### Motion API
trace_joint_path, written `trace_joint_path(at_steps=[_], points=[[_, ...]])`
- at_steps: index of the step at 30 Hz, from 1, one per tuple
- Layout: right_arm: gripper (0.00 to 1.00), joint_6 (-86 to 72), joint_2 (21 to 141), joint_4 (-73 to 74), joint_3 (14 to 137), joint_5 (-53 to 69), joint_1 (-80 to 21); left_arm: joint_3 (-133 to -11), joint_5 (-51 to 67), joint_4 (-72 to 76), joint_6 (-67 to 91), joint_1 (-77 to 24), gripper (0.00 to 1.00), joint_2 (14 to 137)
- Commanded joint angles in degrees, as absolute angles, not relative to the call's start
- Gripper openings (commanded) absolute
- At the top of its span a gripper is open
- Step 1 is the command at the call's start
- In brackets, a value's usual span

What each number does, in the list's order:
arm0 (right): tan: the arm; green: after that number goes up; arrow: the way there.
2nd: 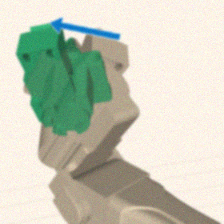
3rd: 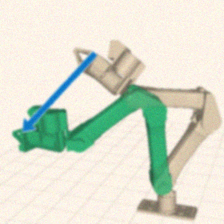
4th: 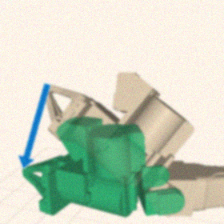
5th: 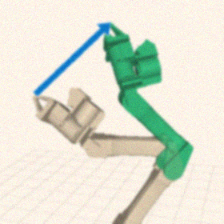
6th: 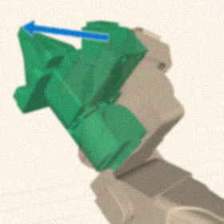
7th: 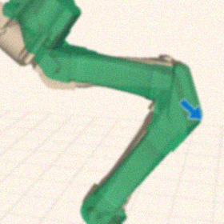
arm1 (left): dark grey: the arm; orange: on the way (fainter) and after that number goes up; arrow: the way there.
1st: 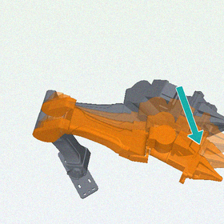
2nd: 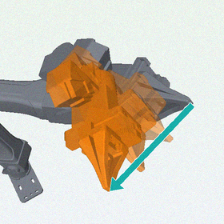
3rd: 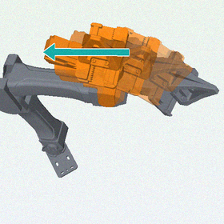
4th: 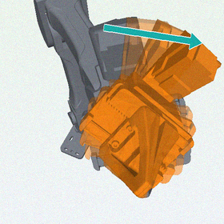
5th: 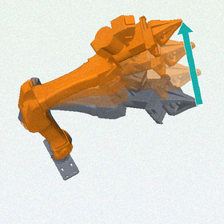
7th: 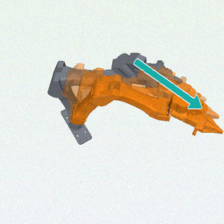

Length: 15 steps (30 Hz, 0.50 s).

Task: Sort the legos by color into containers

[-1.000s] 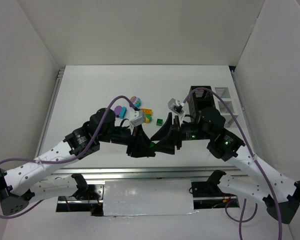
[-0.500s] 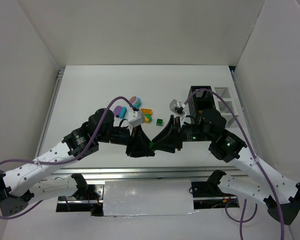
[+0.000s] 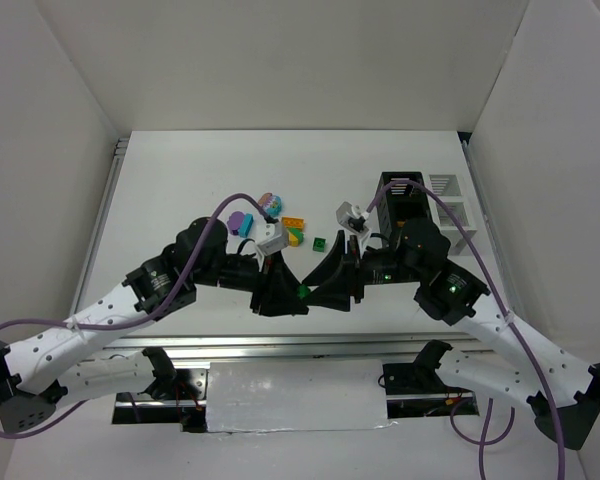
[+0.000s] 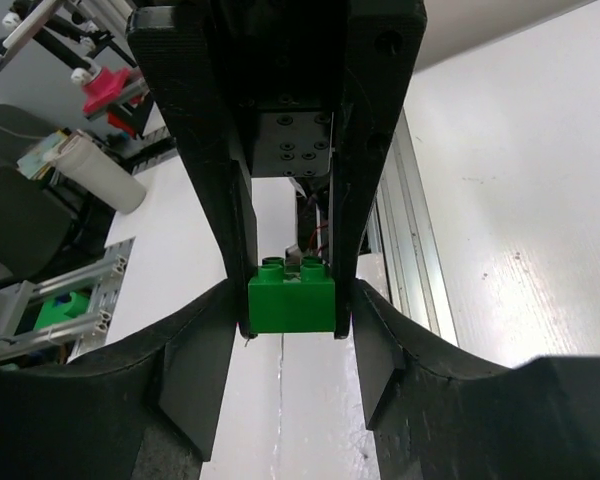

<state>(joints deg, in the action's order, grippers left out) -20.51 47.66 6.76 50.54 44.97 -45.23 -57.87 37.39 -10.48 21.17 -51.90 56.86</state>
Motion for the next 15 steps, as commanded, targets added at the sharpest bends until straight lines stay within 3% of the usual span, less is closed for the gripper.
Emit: trace_joint_path(at_steps=[1, 4, 8, 12, 14, 15], points=[[0.57, -19.78, 48.60, 8.08, 49.75, 46.41, -45.53, -60.82, 37.97, -2.90, 20.39, -52.03, 0.00, 54.49], [0.55, -19.69, 48.78, 8.08, 49.48, 45.62, -45.53, -60.65, 37.97, -2.81, 20.30, -52.03, 0.00, 54.05], [0.31, -19.86, 49.13, 7.73, 49.48, 45.61, -45.62, -60.56, 38.41, -2.55, 20.39, -52.03, 0.00, 54.32], [0.24, -20.04, 49.39, 7.38, 49.48, 45.88, -45.61, -60.47, 39.55, -2.11, 20.39, -51.94, 0.00, 54.67], [0.01, -20.48, 49.31, 6.33, 49.39, 46.58, -45.61, -60.47, 39.73, -2.11, 20.39, -51.94, 0.04, 55.02], [0.00, -20.74, 49.31, 5.46, 49.13, 46.67, -45.62, -60.47, 39.64, -2.11, 20.39, -51.94, 0.09, 55.11]])
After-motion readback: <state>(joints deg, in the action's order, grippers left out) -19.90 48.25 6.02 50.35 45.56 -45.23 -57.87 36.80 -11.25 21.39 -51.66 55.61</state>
